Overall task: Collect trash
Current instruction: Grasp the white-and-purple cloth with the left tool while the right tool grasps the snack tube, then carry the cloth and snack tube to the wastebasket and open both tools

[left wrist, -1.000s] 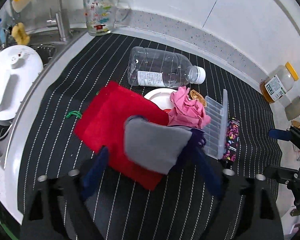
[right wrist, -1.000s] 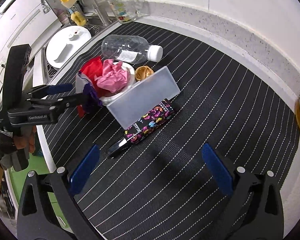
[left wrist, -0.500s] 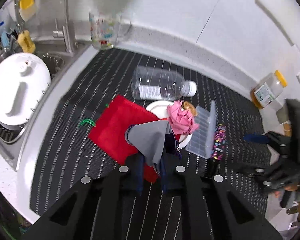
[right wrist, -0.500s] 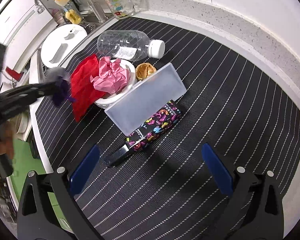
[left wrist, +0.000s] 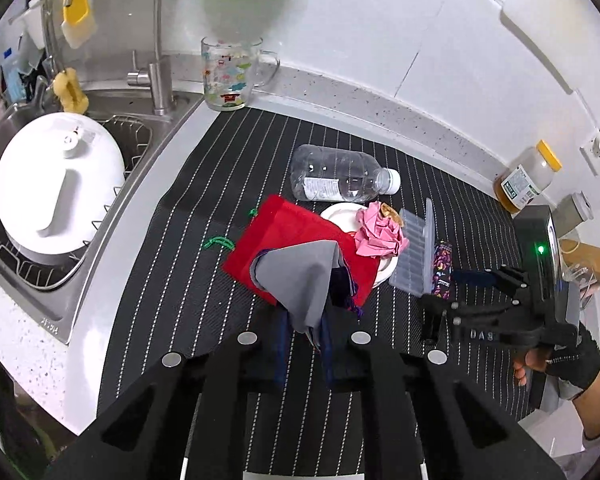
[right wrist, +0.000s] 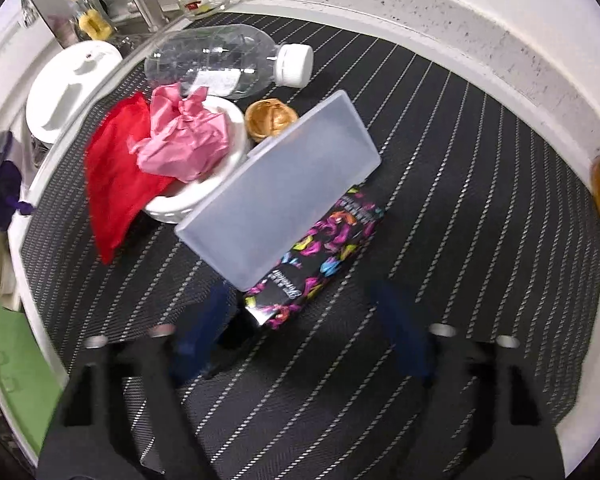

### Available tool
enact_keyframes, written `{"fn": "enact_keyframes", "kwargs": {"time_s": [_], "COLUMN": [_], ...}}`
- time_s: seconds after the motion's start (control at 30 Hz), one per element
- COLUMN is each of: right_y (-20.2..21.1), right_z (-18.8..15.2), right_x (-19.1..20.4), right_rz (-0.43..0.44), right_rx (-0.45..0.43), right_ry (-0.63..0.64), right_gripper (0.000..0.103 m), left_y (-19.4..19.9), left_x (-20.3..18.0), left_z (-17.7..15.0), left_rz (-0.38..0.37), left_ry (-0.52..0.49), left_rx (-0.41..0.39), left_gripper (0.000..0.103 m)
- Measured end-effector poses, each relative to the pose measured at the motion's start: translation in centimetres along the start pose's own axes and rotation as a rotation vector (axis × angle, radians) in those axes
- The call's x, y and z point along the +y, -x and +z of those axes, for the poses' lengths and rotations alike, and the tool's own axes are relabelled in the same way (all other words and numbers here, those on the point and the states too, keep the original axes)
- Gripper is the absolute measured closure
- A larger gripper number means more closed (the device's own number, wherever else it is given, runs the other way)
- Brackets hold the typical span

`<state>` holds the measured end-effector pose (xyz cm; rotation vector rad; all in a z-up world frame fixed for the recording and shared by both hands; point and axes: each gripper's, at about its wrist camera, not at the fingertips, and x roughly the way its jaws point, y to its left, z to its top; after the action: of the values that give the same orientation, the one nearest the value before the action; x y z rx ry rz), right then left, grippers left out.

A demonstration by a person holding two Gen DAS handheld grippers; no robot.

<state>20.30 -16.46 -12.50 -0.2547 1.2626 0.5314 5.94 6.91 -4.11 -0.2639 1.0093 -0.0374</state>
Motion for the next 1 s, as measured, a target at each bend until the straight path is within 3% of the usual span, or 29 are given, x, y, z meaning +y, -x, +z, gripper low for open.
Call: {"fn": "enact_keyframes", "kwargs": {"time_s": [0.1, 0.13, 0.33, 0.63, 0.83, 1.0], "right_y": [0.5, 0.7, 2.5, 9.5, 13.7, 15.4], "right_z": [0.1, 0.0, -0.4, -0.6, -1.0, -1.8], "right_x": [-0.7, -1.0, -2.4, -3.8, -2.1, 1.5], "right_rz": [-0.014, -0.011, 0.011, 0.069, 0.146, 0.231], "right_rx": [0.002, 0.005, -0.012, -0.141, -0.218, -0.243], "right_ry": [-0.003, -0.004, -0.001, 0.09, 0.244, 0.407], "right_gripper": [0.07, 0.072, 0.077, 0.078, 0.078, 0.078], "left_y": [0.2, 0.2, 0.7, 2.6, 5.4, 8.6], "left_x": [0.0, -0.1, -1.5, -5.1, -6.8, -6.7], "left_z": [0.0, 0.0, 0.1, -1.2, -3.4, -7.3], "left_rz": [-0.012, -0.016, -0.03, -0.016, 0.044, 0.138], "left_ry": [0.001, 0.002, -0.002, 0.029, 0.114, 0.225], "left_rx": [-0.006, -0.008, -0.023, -0.066, -0.121, -0.161], "left_gripper": [0.089, 0.089, 0.089, 0.089, 0.089, 0.089]}}
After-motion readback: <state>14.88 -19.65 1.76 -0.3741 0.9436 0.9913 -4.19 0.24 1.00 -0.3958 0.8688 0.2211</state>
